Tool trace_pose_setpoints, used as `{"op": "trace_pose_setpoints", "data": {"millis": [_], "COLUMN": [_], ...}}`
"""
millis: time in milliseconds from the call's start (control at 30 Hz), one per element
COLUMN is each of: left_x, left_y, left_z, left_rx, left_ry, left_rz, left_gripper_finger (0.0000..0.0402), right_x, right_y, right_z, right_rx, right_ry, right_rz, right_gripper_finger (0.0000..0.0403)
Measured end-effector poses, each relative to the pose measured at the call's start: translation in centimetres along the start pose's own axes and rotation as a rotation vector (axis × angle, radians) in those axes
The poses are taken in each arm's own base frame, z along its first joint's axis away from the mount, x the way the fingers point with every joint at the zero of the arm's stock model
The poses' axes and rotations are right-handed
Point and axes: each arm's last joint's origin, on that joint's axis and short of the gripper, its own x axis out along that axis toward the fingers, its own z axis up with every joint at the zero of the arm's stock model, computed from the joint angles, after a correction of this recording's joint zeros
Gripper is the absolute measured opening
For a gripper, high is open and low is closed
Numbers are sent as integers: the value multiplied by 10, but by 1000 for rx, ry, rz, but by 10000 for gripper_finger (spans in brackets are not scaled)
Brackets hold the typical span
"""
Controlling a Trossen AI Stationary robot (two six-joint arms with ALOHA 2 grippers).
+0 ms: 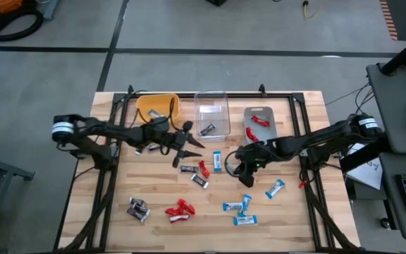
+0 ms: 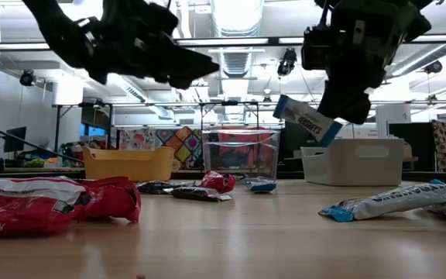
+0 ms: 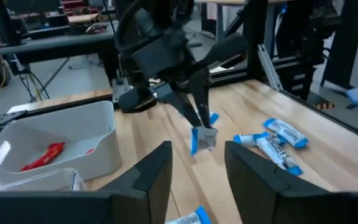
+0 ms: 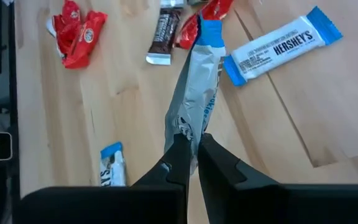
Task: Sort candy
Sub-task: Put the white chocolate in the yellow bin
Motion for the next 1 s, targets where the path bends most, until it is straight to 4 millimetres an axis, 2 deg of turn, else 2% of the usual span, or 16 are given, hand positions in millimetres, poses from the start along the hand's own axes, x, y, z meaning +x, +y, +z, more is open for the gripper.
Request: {"op": "trace_pose_setpoints", "data": {"millis": [233, 467, 567, 733, 1000], "left_x": [25, 46, 57, 69, 82], "left_y": [4, 11, 14, 14, 20], "left_z": [-24, -32, -34, -32, -32], "left_rx": [-35, -82, -95, -90, -164], "left_ry": [-24, -46, -46, -79, -72], "left_rz": [-76, -141, -158, -353, -347], "left_gripper_finger": [173, 186, 186, 186, 184], "right_x": [5, 5, 4, 3, 2], "right_y": [2, 4, 4, 3, 1], "right_z": [7, 14, 16, 20, 23], "right_rx": [-85, -169, -202, -221, -242], "right_ry": [-63, -133, -148, -161, -163], "right_rz": [35, 64, 66, 60, 55], "right_gripper_finger": [18, 18, 18, 17, 17]}}
